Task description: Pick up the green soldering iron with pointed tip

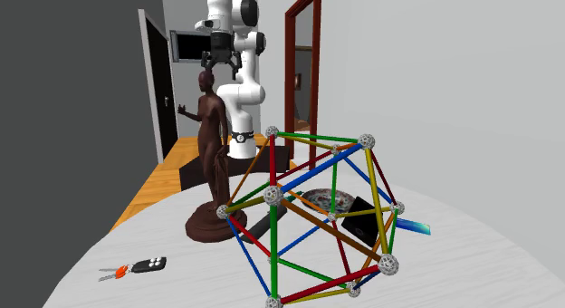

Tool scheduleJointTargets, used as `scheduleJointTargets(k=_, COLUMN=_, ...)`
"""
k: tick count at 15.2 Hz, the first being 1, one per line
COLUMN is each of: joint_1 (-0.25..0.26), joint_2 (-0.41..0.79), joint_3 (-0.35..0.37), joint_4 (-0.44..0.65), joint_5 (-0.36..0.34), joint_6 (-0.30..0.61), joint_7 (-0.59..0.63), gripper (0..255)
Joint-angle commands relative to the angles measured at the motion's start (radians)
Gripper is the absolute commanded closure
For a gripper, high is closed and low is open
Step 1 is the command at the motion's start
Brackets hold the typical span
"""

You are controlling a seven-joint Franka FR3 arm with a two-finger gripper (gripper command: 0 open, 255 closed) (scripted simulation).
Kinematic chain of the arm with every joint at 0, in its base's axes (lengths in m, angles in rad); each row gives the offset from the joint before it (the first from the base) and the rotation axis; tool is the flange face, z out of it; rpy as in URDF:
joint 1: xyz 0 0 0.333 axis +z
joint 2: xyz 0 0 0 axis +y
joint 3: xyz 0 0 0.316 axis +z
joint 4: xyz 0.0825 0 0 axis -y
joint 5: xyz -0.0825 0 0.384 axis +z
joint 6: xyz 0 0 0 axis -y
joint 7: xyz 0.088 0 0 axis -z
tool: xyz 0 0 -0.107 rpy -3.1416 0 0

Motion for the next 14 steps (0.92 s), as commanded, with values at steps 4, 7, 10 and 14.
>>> scheduleJointTargets(k=4, joint_1=0.013, joint_2=0.043, joint_3=0.042, joint_4=-0.047, joint_5=0.023, joint_6=0.102, joint_7=0.051, gripper=0)
scheduleJointTargets(k=7, joint_1=0.025, joint_2=0.102, joint_3=0.085, joint_4=-0.081, joint_5=0.043, joint_6=0.207, joint_7=0.102, gripper=0)
scheduleJointTargets(k=10, joint_1=0.034, joint_2=0.176, joint_3=0.13, joint_4=-0.102, joint_5=0.057, joint_6=0.313, joint_7=0.155, gripper=0)
scheduleJointTargets(k=14, joint_1=0.039, joint_2=0.296, joint_3=0.191, joint_4=-0.106, joint_5=0.06, joint_6=0.453, joint_7=0.23, gripper=0)
